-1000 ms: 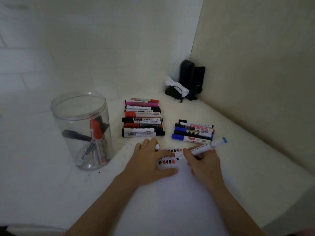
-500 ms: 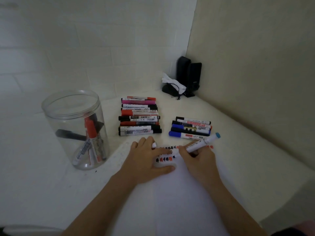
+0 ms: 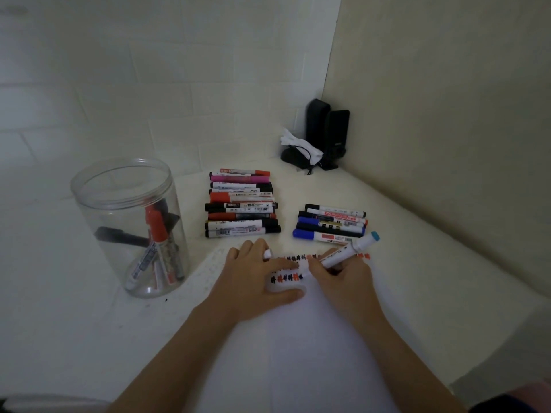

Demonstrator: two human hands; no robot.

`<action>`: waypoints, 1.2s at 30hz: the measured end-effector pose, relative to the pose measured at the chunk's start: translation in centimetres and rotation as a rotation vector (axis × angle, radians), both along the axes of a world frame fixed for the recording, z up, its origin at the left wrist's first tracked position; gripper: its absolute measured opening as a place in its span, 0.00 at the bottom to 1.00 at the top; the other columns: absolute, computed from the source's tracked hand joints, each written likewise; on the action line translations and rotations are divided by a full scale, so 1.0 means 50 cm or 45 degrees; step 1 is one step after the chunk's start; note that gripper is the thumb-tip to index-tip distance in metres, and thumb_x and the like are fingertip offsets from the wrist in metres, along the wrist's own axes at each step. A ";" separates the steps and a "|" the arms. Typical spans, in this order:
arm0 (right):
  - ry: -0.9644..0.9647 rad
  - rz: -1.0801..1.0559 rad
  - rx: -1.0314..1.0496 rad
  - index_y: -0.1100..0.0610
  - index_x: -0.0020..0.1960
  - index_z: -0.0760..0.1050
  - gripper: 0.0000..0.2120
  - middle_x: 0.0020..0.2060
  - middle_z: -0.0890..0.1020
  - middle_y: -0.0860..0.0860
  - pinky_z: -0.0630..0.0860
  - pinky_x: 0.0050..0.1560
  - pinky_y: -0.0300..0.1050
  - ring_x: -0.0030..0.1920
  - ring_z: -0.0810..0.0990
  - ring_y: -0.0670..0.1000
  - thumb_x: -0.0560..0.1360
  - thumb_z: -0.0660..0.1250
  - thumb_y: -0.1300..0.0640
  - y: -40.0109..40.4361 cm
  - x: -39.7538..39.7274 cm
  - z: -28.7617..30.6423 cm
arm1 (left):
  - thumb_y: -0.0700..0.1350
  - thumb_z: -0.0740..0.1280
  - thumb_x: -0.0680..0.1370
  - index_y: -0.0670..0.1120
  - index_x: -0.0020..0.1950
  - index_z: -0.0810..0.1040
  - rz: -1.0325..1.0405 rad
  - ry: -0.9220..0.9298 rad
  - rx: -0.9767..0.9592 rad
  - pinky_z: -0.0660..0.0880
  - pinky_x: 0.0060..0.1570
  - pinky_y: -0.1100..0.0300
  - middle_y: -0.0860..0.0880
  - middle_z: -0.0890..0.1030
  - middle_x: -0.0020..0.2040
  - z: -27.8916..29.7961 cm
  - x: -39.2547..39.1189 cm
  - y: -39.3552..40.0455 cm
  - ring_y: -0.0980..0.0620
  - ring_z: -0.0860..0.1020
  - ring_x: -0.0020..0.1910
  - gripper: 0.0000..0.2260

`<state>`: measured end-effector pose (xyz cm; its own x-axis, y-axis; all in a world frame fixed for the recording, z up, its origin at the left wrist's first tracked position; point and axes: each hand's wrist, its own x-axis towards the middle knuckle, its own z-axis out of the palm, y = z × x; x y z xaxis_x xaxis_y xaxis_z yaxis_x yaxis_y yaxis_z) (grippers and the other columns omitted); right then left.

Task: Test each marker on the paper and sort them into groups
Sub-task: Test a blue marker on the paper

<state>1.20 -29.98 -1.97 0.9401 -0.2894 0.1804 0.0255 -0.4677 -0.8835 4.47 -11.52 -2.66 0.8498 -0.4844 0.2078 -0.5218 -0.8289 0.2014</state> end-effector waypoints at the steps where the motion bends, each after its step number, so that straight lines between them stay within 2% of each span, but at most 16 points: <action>1: 0.003 -0.008 0.008 0.53 0.36 0.77 0.08 0.32 0.82 0.48 0.78 0.34 0.37 0.34 0.81 0.41 0.72 0.73 0.57 0.000 -0.001 0.000 | 0.77 0.47 0.66 0.66 0.67 0.69 0.000 -0.005 -0.001 0.56 0.50 0.58 0.56 0.62 0.49 0.000 -0.001 0.001 0.58 0.58 0.49 0.34; 4: 0.018 -0.036 -0.002 0.50 0.36 0.76 0.09 0.32 0.82 0.47 0.77 0.35 0.36 0.32 0.81 0.41 0.73 0.73 0.55 -0.001 0.002 -0.001 | 0.78 0.45 0.65 0.67 0.68 0.67 0.004 0.010 0.021 0.57 0.52 0.58 0.56 0.61 0.50 0.000 0.000 0.000 0.57 0.58 0.50 0.35; 7: 0.009 -0.020 -0.006 0.51 0.34 0.75 0.11 0.29 0.80 0.47 0.74 0.32 0.33 0.30 0.79 0.40 0.73 0.73 0.58 0.000 0.000 0.001 | 0.77 0.44 0.65 0.67 0.68 0.66 0.002 0.013 0.036 0.58 0.53 0.58 0.56 0.61 0.51 0.001 0.001 0.000 0.57 0.57 0.50 0.35; 10: 0.000 -0.014 0.014 0.54 0.33 0.75 0.11 0.28 0.79 0.48 0.74 0.30 0.36 0.28 0.77 0.42 0.72 0.72 0.59 -0.002 -0.005 0.004 | 0.73 0.45 0.70 0.65 0.68 0.67 -0.025 -0.017 -0.018 0.60 0.52 0.57 0.56 0.63 0.50 -0.002 -0.001 0.001 0.56 0.60 0.50 0.30; 12: 0.018 -0.058 0.102 0.54 0.34 0.77 0.09 0.27 0.80 0.49 0.75 0.32 0.43 0.28 0.78 0.46 0.73 0.73 0.57 -0.004 -0.001 0.006 | 0.62 0.46 0.77 0.62 0.69 0.66 0.002 0.073 -0.236 0.61 0.54 0.57 0.55 0.68 0.50 -0.003 0.001 -0.001 0.56 0.65 0.51 0.22; 14: 0.014 -0.077 0.182 0.54 0.35 0.78 0.09 0.27 0.80 0.49 0.75 0.32 0.45 0.27 0.77 0.47 0.73 0.73 0.57 -0.005 0.003 0.009 | 0.51 0.48 0.82 0.56 0.69 0.64 0.081 0.247 -0.620 0.66 0.52 0.60 0.55 0.72 0.48 0.001 0.004 -0.005 0.58 0.71 0.48 0.16; 17: 0.033 -0.052 0.274 0.55 0.39 0.80 0.05 0.28 0.81 0.47 0.76 0.35 0.42 0.28 0.78 0.44 0.73 0.73 0.57 -0.002 -0.001 0.022 | 0.47 0.50 0.84 0.51 0.68 0.62 0.103 0.435 -1.038 0.71 0.36 0.68 0.53 0.76 0.45 0.013 -0.007 -0.003 0.64 0.74 0.34 0.13; 19: 0.050 -0.045 0.328 0.59 0.41 0.81 0.06 0.28 0.82 0.48 0.76 0.35 0.44 0.27 0.77 0.45 0.73 0.73 0.57 -0.003 -0.003 0.030 | 0.46 0.54 0.83 0.53 0.65 0.64 0.101 0.528 -1.154 0.71 0.34 0.67 0.55 0.80 0.49 0.013 -0.022 0.007 0.64 0.76 0.34 0.11; 22: 0.076 -0.039 0.401 0.61 0.43 0.82 0.09 0.31 0.83 0.50 0.76 0.37 0.43 0.28 0.77 0.45 0.74 0.72 0.55 -0.004 -0.007 0.043 | 0.48 0.62 0.81 0.55 0.58 0.74 0.133 0.448 -1.117 0.73 0.46 0.68 0.61 0.81 0.51 0.009 -0.032 0.025 0.65 0.78 0.49 0.07; 24: 0.085 -0.004 0.487 0.61 0.45 0.82 0.08 0.33 0.82 0.50 0.78 0.38 0.42 0.29 0.78 0.45 0.74 0.72 0.55 0.002 -0.012 0.051 | 0.47 0.65 0.79 0.55 0.57 0.79 0.107 0.367 -1.063 0.72 0.52 0.70 0.60 0.81 0.52 0.011 -0.033 0.029 0.65 0.77 0.52 0.08; 27: 0.107 0.063 0.644 0.60 0.46 0.82 0.06 0.31 0.80 0.50 0.76 0.36 0.41 0.31 0.76 0.45 0.73 0.72 0.57 0.019 -0.028 0.063 | 0.46 0.67 0.78 0.54 0.58 0.80 0.130 0.337 -1.039 0.71 0.50 0.76 0.60 0.80 0.53 0.018 -0.037 0.030 0.67 0.76 0.51 0.10; 29: 0.091 0.085 0.649 0.60 0.46 0.81 0.06 0.30 0.79 0.50 0.76 0.35 0.41 0.31 0.76 0.46 0.73 0.73 0.57 0.031 -0.036 0.067 | 0.45 0.68 0.77 0.54 0.57 0.80 0.156 0.338 -1.050 0.70 0.46 0.78 0.60 0.80 0.50 0.021 -0.038 0.031 0.68 0.77 0.47 0.09; 32: 0.079 0.081 0.620 0.60 0.45 0.81 0.07 0.30 0.80 0.50 0.77 0.37 0.44 0.31 0.77 0.47 0.73 0.73 0.56 0.045 -0.039 0.069 | 0.44 0.69 0.76 0.51 0.54 0.81 0.149 0.354 -1.075 0.71 0.43 0.76 0.56 0.82 0.48 0.023 -0.037 0.028 0.68 0.78 0.43 0.08; 36: 0.096 0.095 0.580 0.58 0.43 0.83 0.06 0.30 0.82 0.52 0.76 0.37 0.45 0.30 0.77 0.48 0.73 0.73 0.55 0.061 -0.036 0.063 | 0.44 0.69 0.77 0.50 0.54 0.82 0.062 0.346 -1.061 0.73 0.43 0.73 0.55 0.83 0.47 0.021 -0.035 0.029 0.66 0.78 0.43 0.07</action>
<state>-0.58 -26.96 1.19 0.9669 -0.2543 -0.0191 -0.0279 -0.0310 -0.9991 2.70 -10.07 -1.63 0.9371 -0.2270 0.2650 -0.3354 -0.3764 0.8636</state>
